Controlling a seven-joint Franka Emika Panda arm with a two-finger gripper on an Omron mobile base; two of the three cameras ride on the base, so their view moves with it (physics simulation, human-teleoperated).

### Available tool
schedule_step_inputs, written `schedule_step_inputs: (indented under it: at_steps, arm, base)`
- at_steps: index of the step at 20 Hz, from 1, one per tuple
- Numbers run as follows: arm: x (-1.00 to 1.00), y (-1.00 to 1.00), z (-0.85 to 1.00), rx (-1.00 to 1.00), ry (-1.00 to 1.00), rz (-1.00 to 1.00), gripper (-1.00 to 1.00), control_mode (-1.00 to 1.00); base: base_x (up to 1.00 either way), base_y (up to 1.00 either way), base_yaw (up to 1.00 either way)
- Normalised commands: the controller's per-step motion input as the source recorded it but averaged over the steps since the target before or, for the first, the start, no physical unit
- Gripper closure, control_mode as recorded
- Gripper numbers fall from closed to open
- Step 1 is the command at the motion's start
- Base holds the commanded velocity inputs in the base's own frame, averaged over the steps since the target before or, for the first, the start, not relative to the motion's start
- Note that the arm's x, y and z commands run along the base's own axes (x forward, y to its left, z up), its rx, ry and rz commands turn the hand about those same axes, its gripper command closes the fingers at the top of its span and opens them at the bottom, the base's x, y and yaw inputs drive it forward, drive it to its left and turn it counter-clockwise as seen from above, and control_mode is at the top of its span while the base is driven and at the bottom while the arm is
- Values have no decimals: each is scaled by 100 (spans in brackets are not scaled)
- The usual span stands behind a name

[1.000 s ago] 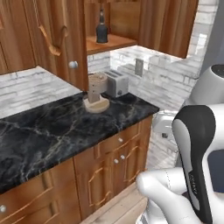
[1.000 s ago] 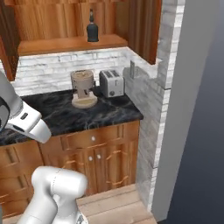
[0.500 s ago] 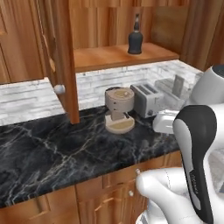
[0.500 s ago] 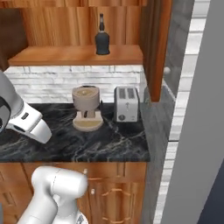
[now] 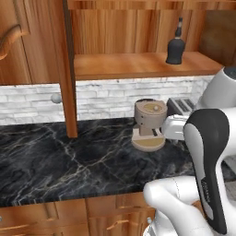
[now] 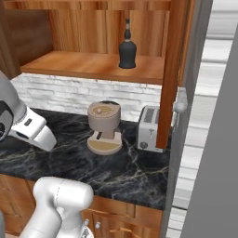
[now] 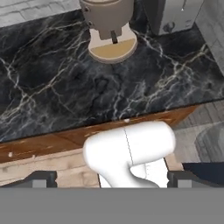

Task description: There is a bowl on the dining counter. Grab a lemon wedge from the fridge and place it in the bowl. Then get the liquor bottle and glass cup from the cabinet and place them next to the bowl.

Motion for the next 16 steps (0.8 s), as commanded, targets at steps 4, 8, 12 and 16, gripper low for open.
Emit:
schedule_step_inputs:
  at_steps: [4, 8, 12, 16]
  arm:
    - [0, -4, 29, -9, -31, 26, -100, -100]
    - [0, 0, 51, -20, -52, 18, -100, -100]
    - [0, 0, 54, -25, -54, 6, -100, -100]
    - [0, -3, 50, -19, -36, 0, -100, -100]
  base:
    - [0, 0, 0]
    - [0, 0, 0]
    - [0, 0, 0]
    - [0, 0, 0]
